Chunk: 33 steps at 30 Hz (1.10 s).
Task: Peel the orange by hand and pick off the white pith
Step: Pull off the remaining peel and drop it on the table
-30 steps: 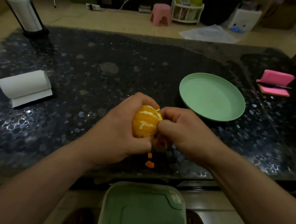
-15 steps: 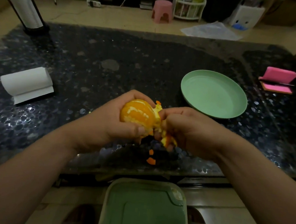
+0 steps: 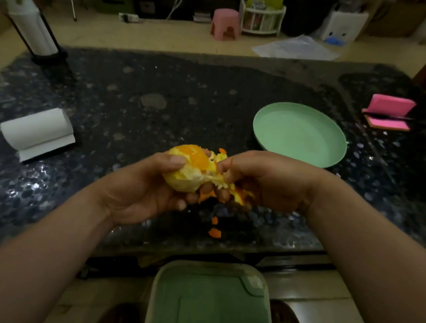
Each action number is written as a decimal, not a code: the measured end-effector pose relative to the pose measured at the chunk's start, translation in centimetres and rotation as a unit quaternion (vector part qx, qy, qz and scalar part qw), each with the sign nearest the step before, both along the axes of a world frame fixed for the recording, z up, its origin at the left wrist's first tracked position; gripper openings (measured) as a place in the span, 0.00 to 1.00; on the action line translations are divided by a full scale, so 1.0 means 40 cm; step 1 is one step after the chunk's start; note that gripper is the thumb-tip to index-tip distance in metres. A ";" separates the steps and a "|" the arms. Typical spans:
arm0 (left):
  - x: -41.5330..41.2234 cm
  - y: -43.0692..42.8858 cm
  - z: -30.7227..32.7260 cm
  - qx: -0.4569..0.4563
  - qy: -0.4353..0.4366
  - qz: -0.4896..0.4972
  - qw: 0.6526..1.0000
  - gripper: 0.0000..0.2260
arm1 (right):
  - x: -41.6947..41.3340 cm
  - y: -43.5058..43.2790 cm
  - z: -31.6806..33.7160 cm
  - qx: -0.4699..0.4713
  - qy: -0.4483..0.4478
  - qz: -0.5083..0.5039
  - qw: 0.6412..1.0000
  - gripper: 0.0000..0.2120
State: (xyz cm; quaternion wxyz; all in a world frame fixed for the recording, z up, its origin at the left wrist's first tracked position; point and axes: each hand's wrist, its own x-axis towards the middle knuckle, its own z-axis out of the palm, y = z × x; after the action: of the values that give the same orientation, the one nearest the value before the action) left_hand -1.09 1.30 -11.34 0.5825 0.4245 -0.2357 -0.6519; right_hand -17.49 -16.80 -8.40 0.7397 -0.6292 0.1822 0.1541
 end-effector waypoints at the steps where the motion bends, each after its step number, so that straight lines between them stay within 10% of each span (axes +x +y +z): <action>1: -0.003 -0.006 -0.002 0.013 0.003 0.051 0.999 0.40 | 0.002 0.001 -0.002 -0.054 -0.011 -0.022 0.998 0.18; 8: -0.057 -0.038 0.013 -0.002 -0.061 0.197 0.978 0.21 | 0.005 0.057 0.010 -0.246 -0.088 -0.066 0.963 0.13; 15: -0.041 -0.005 0.015 -0.008 -0.039 0.148 0.988 0.15 | -0.007 0.055 0.015 -0.235 -0.128 -0.032 0.963 0.09; 21: 0.003 0.017 0.010 -0.032 0.065 0.146 0.987 0.35 | 0.001 0.028 0.007 -0.164 -0.117 -0.085 0.976 0.13; 33: -0.026 -0.013 0.000 0.046 0.046 0.205 0.977 0.15 | 0.058 0.066 -0.042 -0.494 -0.099 -0.142 0.852 0.17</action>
State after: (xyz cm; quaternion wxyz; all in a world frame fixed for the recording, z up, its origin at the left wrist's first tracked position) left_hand -2.13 0.78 -11.36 0.6940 0.4594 -0.0865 -0.5475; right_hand -15.15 -14.15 -10.06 0.3592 -0.8909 0.2480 -0.1260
